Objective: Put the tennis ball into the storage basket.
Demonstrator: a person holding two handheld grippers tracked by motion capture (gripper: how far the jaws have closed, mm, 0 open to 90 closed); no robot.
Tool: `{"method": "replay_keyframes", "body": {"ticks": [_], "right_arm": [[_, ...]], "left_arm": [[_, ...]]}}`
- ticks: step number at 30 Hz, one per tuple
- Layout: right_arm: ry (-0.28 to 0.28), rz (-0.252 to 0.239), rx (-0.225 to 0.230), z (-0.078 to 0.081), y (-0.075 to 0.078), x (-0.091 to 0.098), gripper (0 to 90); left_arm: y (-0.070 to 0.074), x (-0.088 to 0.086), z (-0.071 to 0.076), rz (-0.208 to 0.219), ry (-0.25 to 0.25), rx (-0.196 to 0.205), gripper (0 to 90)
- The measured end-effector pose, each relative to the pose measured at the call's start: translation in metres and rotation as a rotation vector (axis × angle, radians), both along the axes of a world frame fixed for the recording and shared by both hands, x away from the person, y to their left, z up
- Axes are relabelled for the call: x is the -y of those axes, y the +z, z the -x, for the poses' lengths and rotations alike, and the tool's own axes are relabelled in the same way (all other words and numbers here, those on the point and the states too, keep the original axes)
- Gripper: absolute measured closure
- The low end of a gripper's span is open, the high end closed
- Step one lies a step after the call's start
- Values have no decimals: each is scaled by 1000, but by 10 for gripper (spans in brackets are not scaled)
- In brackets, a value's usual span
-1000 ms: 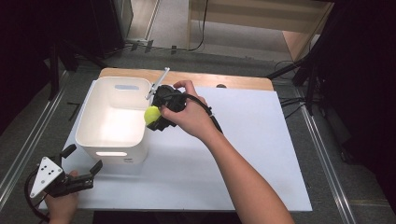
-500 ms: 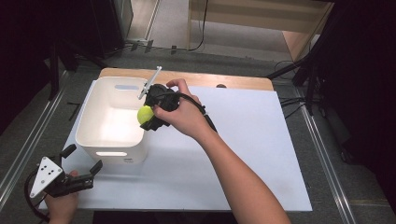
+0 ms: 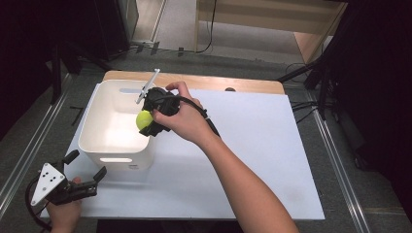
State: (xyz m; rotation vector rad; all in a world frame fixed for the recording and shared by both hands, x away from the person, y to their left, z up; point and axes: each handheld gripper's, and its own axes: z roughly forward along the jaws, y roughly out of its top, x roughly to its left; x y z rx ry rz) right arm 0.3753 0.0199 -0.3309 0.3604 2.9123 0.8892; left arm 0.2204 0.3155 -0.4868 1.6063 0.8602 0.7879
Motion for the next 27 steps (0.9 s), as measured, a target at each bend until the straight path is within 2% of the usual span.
{"method": "replay_keyframes", "body": {"ticks": [14, 27], "right_arm": [[18, 1, -7, 2, 0, -17, 227], [50, 13, 3, 4, -10, -30, 227]], "left_arm": [[0, 0, 0, 5, 0, 3, 0], [0, 0, 0, 8, -2, 4, 0]]}}
